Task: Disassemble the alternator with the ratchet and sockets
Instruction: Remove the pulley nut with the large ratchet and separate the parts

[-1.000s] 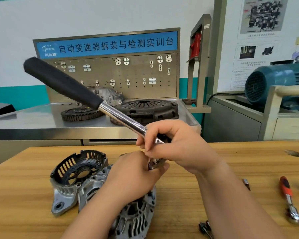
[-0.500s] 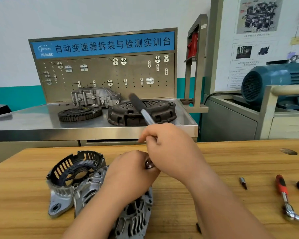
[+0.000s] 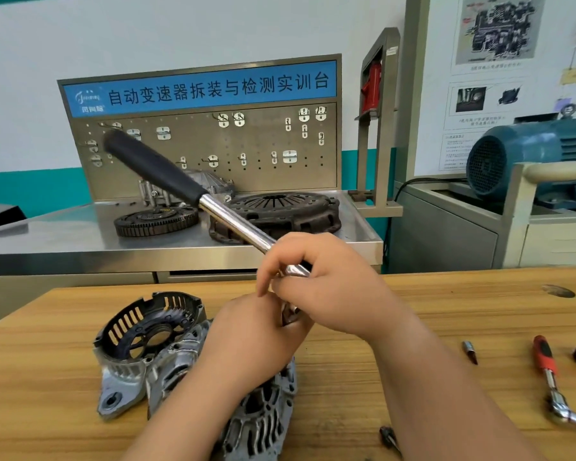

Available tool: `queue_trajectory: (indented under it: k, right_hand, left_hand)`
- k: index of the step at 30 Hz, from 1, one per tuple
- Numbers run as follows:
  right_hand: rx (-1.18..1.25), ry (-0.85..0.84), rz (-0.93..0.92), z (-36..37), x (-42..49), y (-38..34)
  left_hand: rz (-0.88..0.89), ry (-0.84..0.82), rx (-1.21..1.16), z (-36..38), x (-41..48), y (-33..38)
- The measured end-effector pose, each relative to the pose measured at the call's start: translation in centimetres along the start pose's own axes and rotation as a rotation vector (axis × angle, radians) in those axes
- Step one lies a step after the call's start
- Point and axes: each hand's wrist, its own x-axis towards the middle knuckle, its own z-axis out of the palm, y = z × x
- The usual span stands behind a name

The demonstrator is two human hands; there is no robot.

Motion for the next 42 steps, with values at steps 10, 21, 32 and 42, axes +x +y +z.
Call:
queue_trajectory:
  k: [10, 21, 32, 42]
  right_hand:
    - [-0.628, 0.16, 0.403, 1.3, 0.0, -0.3]
    - [0.083, -0.034, 0.056, 0.0, 0.1, -0.7]
    - [-0.232, 0.167, 0.264, 1.5, 0.4, -0.3]
    - [-0.168, 0.135, 0.169, 0.6, 0.1, 0.7]
  left_hand:
    - [0.015, -0.03, 0.04, 0.1, 0.0, 0.3]
    - [0.02, -0.025, -0.127, -0.6, -0.2, 0.2]
    - [0.002, -0.005, 0.031, 0.2, 0.1, 0.1]
    - [-0.054, 0.0, 0.021, 0.4, 0.5, 0.2]
